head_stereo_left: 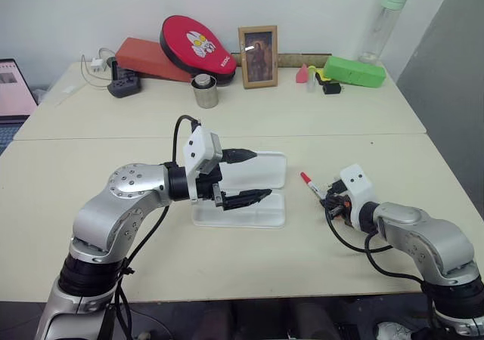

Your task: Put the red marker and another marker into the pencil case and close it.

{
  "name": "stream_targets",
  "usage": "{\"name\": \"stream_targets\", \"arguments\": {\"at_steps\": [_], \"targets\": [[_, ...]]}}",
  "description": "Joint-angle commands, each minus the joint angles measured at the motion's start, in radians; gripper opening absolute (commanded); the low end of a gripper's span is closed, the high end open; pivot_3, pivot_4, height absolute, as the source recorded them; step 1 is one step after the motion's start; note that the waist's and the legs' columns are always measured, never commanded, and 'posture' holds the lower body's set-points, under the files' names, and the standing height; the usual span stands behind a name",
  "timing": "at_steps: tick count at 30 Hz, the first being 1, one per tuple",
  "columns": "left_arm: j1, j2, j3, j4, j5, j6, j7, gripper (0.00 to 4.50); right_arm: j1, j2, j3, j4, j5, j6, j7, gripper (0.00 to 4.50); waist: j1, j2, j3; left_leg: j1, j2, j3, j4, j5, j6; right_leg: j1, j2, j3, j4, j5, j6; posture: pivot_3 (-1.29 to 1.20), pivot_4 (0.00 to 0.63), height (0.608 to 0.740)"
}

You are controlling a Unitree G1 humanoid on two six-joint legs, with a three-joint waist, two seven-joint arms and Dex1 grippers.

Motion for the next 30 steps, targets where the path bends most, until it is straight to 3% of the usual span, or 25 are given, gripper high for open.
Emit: {"name": "stream_targets", "arguments": {"at_steps": [1,4,8,17,23,30], "targets": [[0.077,0.103,0.045,-0.063,-0.019,0.008,-0.06,4.5,0.025,-0.148,-0.045,-0.037,-0.009,-0.188,0.199,0.27,-0.002,0.0,0.0,0.0,0.0,0.0,0.0,0.0,0.0,0.0,0.0,0.0,0.0,0.0,0.0,0.0,0.15,0.74],[0.177,0.203,0.14,-0.054,-0.016,-0.014,-0.101,4.5,0.031,-0.227,-0.038,-0.06,0.014,-0.352,0.387,0.27,-0.004,0.001,0.001,0.0,0.001,0.0,0.0,-0.001,0.001,0.0,0.001,-0.001,0.0,0.0,0.0,0.0,0.15,0.74],[0.264,0.253,0.256,-0.056,-0.043,-0.011,-0.098,4.5,-0.062,-0.222,0.058,-0.041,-0.012,-0.435,0.482,0.27,-0.007,0.001,0.001,0.002,0.003,0.0,-0.001,-0.001,0.002,0.0,0.002,0.0,0.0,0.0,0.0,0.0,0.15,0.74],[0.533,0.297,0.538,-0.095,-0.078,0.02,-0.127,4.5,-0.409,-0.008,0.419,0.227,-0.261,-0.609,0.586,0.27,-0.005,0.0,0.001,0.001,0.002,0.001,-0.001,-0.001,0.001,-0.001,0.0,0.001,-0.001,0.0,-0.001,0.0,0.15,0.74],[0.59,0.272,0.579,-0.18,-0.118,0.053,-0.067,4.5,-0.525,0.122,0.511,0.435,-0.369,-0.704,0.622,0.27,0.006,-0.001,0.001,-0.001,0.001,-0.002,0.0,-0.001,0.001,-0.001,-0.002,0.001,-0.002,0.0,-0.001,0.0,0.15,0.74],[0.622,0.263,0.595,-0.236,-0.155,0.079,-0.011,4.5,-0.541,0.174,0.521,0.521,-0.424,-0.758,0.66,0.27,0.001,-0.001,0.001,0.0,0.001,-0.002,-0.001,-0.001,0.0,-0.002,-0.001,0.001,-0.001,0.0,-0.001,0.0,0.15,0.74]]}}
